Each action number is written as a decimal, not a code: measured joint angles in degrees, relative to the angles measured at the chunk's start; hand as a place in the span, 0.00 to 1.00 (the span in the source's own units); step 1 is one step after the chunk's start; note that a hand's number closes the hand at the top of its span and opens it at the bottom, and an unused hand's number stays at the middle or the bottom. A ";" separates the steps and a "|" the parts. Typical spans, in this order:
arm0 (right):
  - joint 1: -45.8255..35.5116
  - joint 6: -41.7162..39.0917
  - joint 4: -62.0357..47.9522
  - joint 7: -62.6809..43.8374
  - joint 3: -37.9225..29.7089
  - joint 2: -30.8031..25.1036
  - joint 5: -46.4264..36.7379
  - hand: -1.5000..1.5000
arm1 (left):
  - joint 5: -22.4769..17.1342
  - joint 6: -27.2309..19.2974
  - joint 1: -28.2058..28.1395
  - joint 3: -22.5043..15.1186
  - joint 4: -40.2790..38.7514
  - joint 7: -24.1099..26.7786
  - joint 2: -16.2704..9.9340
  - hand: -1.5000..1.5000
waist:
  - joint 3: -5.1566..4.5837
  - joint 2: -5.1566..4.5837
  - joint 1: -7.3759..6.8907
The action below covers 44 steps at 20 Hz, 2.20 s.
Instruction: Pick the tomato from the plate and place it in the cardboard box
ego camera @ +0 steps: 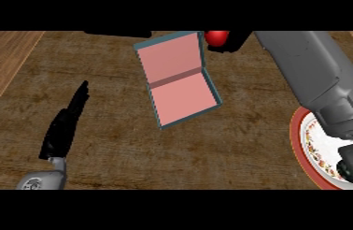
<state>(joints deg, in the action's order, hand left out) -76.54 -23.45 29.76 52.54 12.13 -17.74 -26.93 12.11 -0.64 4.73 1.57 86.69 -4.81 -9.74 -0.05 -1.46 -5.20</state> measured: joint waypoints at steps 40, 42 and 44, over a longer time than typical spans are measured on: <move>-6.78 -7.91 -21.14 -20.84 -9.88 12.69 26.01 0.00 | 0.86 0.00 -0.17 -0.48 1.66 -0.64 0.81 0.50 | -0.02 -0.88 -0.67; -7.38 -8.19 -22.21 -22.02 -11.48 10.41 27.30 0.00 | 0.85 0.15 0.14 -0.55 1.55 -0.32 0.75 0.50 | -0.02 -1.33 -1.15; -7.71 -8.94 -23.10 -23.06 -12.83 7.80 28.42 0.00 | 0.72 0.39 -0.12 -0.84 2.00 0.14 0.86 0.50 | 0.00 -1.73 -1.86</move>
<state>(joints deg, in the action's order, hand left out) -84.25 -32.39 6.66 29.48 -0.70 -9.93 1.48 12.84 -0.24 4.60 0.72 88.70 -4.67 -8.88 -0.05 -3.20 -7.06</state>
